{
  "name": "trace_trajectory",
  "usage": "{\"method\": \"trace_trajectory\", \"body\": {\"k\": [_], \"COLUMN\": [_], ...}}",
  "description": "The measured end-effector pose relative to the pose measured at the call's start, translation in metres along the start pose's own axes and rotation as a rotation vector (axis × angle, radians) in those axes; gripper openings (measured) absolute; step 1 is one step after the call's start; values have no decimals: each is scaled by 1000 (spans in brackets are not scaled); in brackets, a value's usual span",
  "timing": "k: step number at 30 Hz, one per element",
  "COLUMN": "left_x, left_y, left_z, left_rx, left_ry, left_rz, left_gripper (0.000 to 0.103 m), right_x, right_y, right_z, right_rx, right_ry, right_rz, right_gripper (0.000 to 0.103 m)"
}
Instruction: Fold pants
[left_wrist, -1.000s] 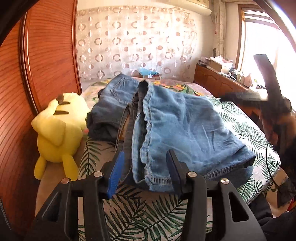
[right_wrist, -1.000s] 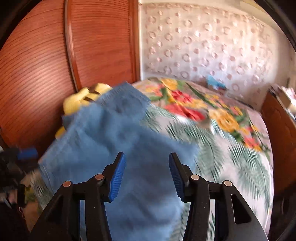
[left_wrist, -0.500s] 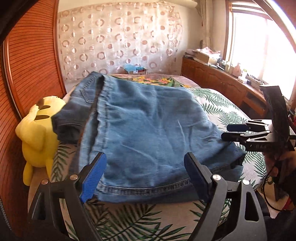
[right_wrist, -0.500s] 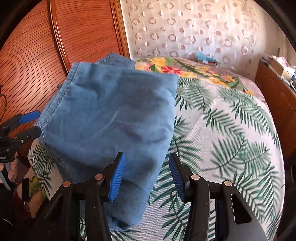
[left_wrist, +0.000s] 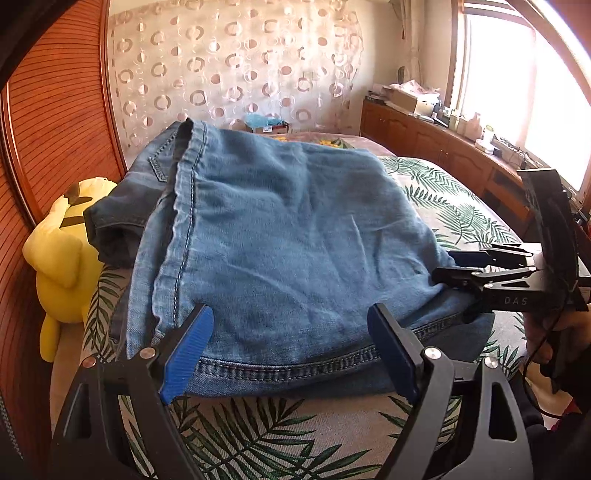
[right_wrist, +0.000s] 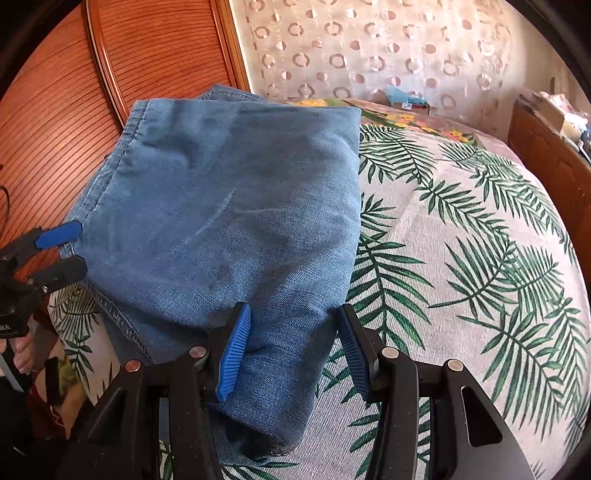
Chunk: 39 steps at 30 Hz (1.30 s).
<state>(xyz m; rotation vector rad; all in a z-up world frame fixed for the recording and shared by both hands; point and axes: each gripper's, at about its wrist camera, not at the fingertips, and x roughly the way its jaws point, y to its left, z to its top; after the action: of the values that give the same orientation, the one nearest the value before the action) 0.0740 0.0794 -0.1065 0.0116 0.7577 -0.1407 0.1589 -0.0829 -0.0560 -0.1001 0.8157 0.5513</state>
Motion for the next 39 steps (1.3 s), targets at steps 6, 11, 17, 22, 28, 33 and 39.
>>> {"method": "trace_trajectory", "body": {"k": [6, 11, 17, 22, 28, 33, 39], "left_x": [3, 1, -6, -13, -9, 5, 17], "left_y": [-1, -8, -20, -28, -42, -66, -82], "left_z": [-1, 1, 8, 13, 20, 25, 17], "left_rx": [-7, 7, 34, 43, 52, 84, 114], "left_ry": [3, -1, -22, -46, -51, -29, 9], "left_rz": [-4, -12, -34, -60, -93, -125, -130], "left_gripper": [86, 86, 86, 86, 86, 86, 86], "right_x": [2, -13, -49, -85, -85, -73, -70], "right_y": [4, 8, -7, -34, -51, -49, -54], "right_z": [-5, -9, -5, -9, -29, -32, -42], "right_rx": [-8, -20, -7, -1, 14, 58, 90], "right_ry": [-20, -77, -136, -159, -99, -86, -94], "right_rz": [15, 2, -1, -76, -88, -96, -107], "right_gripper": [29, 13, 12, 12, 14, 23, 53]}}
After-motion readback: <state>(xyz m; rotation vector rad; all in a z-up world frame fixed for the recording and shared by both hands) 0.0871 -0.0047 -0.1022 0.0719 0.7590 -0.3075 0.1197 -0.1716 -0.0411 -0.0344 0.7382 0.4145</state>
